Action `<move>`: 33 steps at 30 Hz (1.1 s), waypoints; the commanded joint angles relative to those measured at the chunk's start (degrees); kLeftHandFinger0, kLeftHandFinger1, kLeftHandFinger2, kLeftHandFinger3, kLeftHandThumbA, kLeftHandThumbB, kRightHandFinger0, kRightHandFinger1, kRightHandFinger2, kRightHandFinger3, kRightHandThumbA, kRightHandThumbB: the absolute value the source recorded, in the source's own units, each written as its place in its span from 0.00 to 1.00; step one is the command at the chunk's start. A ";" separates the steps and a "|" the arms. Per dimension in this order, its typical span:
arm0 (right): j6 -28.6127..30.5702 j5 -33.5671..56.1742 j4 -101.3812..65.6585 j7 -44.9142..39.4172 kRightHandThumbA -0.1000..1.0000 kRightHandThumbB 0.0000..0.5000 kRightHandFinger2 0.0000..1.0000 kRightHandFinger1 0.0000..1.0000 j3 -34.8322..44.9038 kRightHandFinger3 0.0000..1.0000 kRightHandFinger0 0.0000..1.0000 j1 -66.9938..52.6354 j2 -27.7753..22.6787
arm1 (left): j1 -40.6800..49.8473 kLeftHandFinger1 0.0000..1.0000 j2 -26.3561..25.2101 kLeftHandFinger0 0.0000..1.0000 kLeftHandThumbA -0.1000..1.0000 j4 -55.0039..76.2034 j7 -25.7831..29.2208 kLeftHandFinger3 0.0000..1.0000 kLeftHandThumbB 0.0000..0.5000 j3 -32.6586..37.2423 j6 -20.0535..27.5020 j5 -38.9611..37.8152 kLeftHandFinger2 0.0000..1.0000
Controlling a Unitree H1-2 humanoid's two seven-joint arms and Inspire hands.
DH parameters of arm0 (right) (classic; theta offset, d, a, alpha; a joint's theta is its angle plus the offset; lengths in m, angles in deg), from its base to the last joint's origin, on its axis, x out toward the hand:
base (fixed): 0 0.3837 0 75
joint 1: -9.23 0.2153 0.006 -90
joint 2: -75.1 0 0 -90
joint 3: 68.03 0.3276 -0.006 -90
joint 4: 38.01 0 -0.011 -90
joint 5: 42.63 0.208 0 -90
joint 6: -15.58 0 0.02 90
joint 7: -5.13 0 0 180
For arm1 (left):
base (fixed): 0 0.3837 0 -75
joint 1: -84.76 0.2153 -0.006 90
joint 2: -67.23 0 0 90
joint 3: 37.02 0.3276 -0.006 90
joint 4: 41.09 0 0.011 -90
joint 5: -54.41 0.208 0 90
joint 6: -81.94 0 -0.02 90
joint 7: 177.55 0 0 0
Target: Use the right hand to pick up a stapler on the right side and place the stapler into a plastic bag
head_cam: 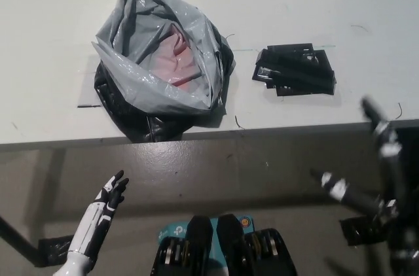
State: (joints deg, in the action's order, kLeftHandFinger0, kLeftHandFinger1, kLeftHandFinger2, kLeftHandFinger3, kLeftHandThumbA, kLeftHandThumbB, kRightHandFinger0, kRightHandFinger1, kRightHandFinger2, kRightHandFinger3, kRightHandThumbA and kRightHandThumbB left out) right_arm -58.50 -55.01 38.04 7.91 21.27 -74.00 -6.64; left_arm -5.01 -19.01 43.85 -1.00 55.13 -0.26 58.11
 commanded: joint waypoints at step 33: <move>-26.89 -7.63 63.91 -16.05 1.00 0.82 1.00 1.00 -19.49 1.00 1.00 63.28 -7.51 | -1.15 1.00 -0.72 1.00 1.00 1.92 -1.06 1.00 0.73 0.44 1.69 0.59 1.00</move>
State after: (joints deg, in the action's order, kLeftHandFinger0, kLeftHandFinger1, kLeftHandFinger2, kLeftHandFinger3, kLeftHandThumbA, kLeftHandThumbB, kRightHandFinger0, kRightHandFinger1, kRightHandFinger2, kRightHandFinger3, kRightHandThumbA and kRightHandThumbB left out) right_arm -86.06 -60.15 97.23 -7.23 3.38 -15.77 -15.64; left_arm -5.28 -19.01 43.65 -1.02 55.41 -0.26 58.45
